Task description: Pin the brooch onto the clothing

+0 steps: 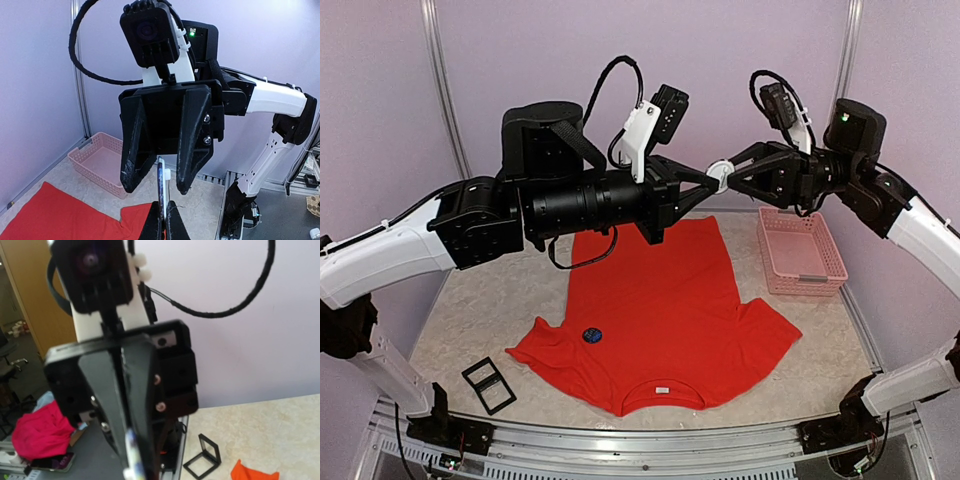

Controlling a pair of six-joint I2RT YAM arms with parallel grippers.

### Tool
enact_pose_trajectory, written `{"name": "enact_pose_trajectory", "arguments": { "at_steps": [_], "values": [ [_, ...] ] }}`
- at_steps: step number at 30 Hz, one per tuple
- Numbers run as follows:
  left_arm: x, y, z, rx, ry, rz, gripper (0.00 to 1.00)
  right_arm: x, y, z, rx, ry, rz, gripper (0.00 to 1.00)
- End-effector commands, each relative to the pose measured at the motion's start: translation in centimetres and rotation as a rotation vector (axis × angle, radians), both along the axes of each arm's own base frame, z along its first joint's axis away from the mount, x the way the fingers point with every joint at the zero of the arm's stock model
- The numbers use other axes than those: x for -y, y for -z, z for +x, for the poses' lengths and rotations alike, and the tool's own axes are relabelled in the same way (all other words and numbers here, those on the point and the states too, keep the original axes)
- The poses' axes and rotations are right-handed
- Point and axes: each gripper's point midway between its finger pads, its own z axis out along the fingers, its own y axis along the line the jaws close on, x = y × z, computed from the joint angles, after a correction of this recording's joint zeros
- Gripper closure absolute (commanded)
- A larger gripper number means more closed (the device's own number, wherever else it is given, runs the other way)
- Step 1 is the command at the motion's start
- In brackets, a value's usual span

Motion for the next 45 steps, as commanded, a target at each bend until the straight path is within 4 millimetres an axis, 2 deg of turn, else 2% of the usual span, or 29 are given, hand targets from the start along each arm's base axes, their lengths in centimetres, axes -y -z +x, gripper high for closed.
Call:
{"name": "enact_pose_trajectory", "arguments": {
  "at_steps": [1,7,11,18,25,30,34,36,41,42,45],
  "values": [
    [0.0,-1.1,-0.6,0.027,0.020,-0.012,1.00,0.3,-1.5,-1.0,0.038,-0.019,0.036,0.70],
    [0.1,-1.2,-0.7,0.030,0.020,-0.011,1.00,0.3,-0.7,-0.6,0.028,0.003,0.013,0.72],
    [0.2,-1.3,-0.7,0.032,0.021,-0.015,1.00,0.2,-0.2,-0.4,0.017,0.011,0.003,0.69],
    [0.5,-1.1,-0.8,0.031,0.024,-0.005,1.00,-0.1,-0.5,0.2,0.025,0.023,0.001,0.68],
    [0.8,-1.2,-1.0,0.040,0.039,-0.005,1.00,-0.3,-0.2,0.8,0.013,0.047,-0.012,0.80],
    [1.2,-1.2,-1.1,0.048,0.052,0.003,1.00,-0.7,0.0,2.2,-0.002,0.110,-0.035,0.86],
    [1.4,-1.0,-1.2,0.047,0.057,0.009,1.00,-0.9,0.2,2.8,-0.015,0.126,-0.045,0.86],
    [1.3,-0.9,-1.0,0.048,0.049,0.009,1.00,-0.9,0.2,2.6,-0.002,0.112,-0.044,0.83],
    [-0.2,-0.7,0.2,0.035,-0.038,-0.027,1.00,0.7,-0.1,-0.8,0.129,0.038,-0.036,0.69],
    [-0.4,-0.7,0.3,0.031,-0.043,-0.033,1.00,1.0,-0.2,-1.0,0.137,0.043,-0.039,0.69],
    [-0.3,-0.8,-0.3,0.030,-0.018,-0.034,1.00,1.3,-0.1,-0.8,0.109,0.059,-0.043,0.81]
  ]
}}
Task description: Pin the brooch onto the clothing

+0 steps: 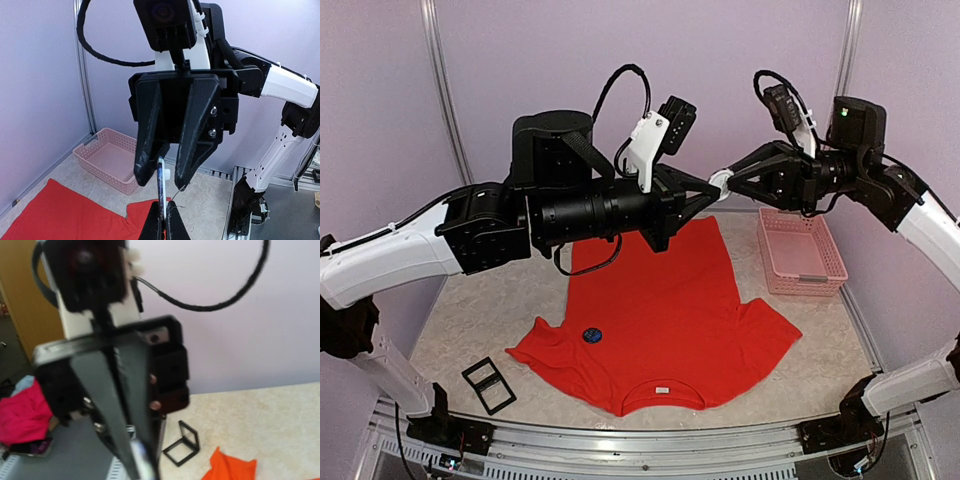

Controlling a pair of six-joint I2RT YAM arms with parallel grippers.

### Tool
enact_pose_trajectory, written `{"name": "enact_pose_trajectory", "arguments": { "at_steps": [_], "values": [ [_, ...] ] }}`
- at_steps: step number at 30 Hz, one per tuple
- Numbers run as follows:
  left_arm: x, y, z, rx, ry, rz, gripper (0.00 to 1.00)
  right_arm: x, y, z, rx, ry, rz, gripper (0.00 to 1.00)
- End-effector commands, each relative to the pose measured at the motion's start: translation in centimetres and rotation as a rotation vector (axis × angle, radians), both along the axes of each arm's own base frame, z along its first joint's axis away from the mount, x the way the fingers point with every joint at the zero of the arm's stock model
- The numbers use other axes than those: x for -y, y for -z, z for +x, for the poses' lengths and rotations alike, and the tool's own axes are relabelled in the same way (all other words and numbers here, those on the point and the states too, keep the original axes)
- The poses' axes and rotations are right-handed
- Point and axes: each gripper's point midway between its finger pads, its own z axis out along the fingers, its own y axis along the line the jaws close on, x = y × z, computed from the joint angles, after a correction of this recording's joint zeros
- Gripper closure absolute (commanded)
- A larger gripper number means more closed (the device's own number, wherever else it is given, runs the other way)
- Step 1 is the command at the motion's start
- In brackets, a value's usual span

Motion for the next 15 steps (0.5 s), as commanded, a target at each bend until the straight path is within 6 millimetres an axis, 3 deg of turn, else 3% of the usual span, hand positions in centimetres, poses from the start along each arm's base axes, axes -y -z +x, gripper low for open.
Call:
{"name": "enact_pose_trajectory", "arguments": {
  "at_steps": [1,5,10,15],
  "values": [
    [-0.5,-1.6,-0.8,0.007,0.015,-0.059,1.00,0.9,-0.7,-1.1,0.027,0.000,0.012,0.85],
    [-0.4,-1.8,-0.8,0.011,0.020,-0.060,1.00,0.9,-0.7,-1.2,-0.002,-0.013,0.036,0.95],
    [-0.4,-2.2,-1.2,0.015,0.031,-0.079,1.00,1.0,0.2,-1.3,-0.018,-0.002,0.017,0.87],
    [-0.2,-2.4,-1.4,0.024,0.041,-0.085,1.00,1.1,0.5,-1.2,-0.032,0.012,0.008,0.86]
  ]
}}
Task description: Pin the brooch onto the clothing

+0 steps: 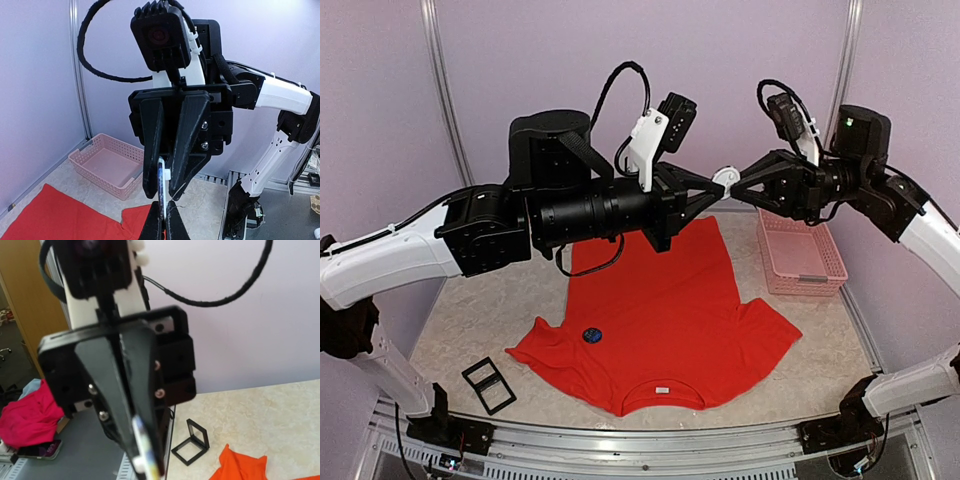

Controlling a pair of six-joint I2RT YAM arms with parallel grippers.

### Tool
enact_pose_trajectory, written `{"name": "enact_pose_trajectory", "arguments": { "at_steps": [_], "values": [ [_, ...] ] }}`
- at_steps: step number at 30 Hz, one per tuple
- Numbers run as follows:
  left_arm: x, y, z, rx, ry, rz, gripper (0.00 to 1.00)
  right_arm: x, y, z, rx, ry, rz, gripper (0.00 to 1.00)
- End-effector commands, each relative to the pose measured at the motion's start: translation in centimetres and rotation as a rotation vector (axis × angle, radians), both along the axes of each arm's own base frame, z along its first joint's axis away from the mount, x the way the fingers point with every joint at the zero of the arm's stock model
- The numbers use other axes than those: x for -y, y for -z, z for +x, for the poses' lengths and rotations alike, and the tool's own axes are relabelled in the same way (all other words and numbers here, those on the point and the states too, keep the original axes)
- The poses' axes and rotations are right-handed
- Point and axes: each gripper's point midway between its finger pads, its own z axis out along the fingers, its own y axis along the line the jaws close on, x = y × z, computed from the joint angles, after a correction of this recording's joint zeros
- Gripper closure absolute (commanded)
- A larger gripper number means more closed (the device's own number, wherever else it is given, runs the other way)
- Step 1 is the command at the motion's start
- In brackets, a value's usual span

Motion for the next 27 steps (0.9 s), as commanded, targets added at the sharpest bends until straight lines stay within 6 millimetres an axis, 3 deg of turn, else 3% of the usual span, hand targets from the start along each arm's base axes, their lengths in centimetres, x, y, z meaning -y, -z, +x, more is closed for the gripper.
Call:
{"name": "enact_pose_trajectory", "arguments": {
  "at_steps": [1,7,15,19,24,25,27],
  "values": [
    [-0.5,-2.2,-0.8,0.026,0.024,-0.062,1.00,0.5,0.1,-0.2,-0.009,0.022,-0.004,0.86],
    [-0.4,-2.0,-0.9,0.025,0.029,-0.054,1.00,0.6,-0.7,-0.4,-0.002,0.028,0.014,0.96],
    [-0.4,-1.7,-0.8,0.018,0.040,-0.023,1.00,0.6,-1.9,-0.2,0.007,0.031,0.028,0.92],
    [-0.4,-1.7,-0.9,0.011,0.042,-0.025,1.00,0.5,-2.1,-0.3,0.007,0.014,0.034,1.00],
    [-0.5,-1.7,-0.5,-0.003,0.022,-0.046,1.00,0.5,-1.6,-0.5,0.000,0.005,0.020,1.00],
    [-0.5,-1.6,-0.2,-0.016,0.006,-0.051,0.97,0.5,-1.4,-0.3,0.000,0.021,0.015,1.00],
    [-0.9,-0.4,1.8,-0.057,-0.094,-0.036,0.58,0.6,-0.2,1.2,-0.016,0.105,-0.015,1.00]
  ]
}}
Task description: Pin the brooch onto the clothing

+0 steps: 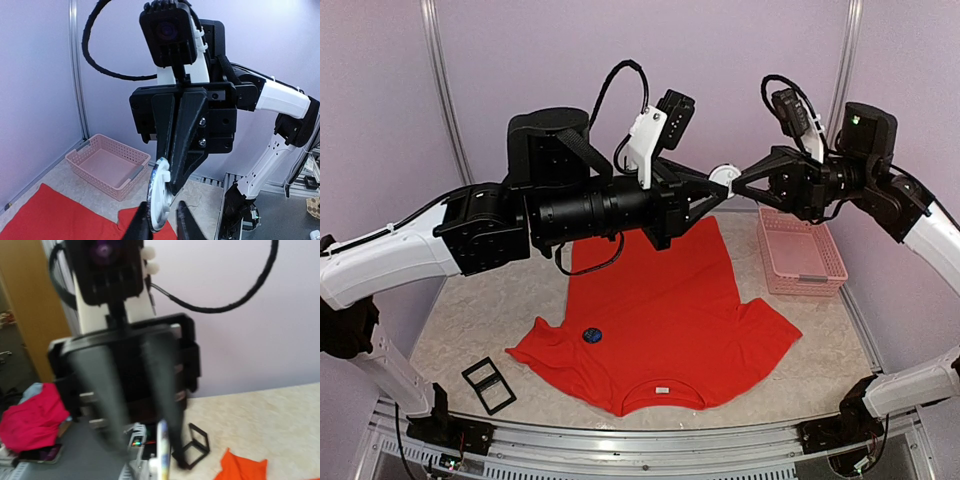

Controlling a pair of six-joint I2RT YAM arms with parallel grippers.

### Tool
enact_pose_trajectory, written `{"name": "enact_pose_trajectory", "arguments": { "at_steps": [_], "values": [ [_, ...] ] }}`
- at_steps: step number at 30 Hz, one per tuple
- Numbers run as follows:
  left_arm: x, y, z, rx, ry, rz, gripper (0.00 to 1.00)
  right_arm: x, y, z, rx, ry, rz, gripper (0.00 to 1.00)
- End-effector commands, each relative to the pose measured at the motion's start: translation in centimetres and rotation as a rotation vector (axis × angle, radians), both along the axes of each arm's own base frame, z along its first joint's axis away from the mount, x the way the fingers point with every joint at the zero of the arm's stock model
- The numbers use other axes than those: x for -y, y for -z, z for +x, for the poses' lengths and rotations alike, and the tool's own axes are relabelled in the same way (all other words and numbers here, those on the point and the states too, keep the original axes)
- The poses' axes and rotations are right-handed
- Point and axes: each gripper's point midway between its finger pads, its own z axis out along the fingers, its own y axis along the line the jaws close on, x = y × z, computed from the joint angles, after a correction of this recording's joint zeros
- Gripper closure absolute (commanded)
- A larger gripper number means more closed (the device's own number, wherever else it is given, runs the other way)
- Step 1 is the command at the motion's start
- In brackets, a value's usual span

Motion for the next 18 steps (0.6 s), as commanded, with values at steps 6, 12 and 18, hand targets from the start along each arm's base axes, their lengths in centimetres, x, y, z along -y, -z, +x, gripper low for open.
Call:
{"name": "enact_pose_trajectory", "arguments": {
  "at_steps": [6,12,18],
  "values": [
    [-2.3,12.0,7.3,-0.182,-0.286,0.213,0.37,3.5,13.3,11.6,-0.146,0.625,-0.348,1.00],
    [-0.6,23.6,6.3,-0.216,-0.221,0.401,0.38,6.3,22.8,13.5,-0.191,0.808,-0.528,1.00],
    [0.1,31.1,7.1,-0.275,-0.194,0.511,0.37,6.9,28.2,12.9,-0.238,0.816,-0.579,1.00]
  ]
}}
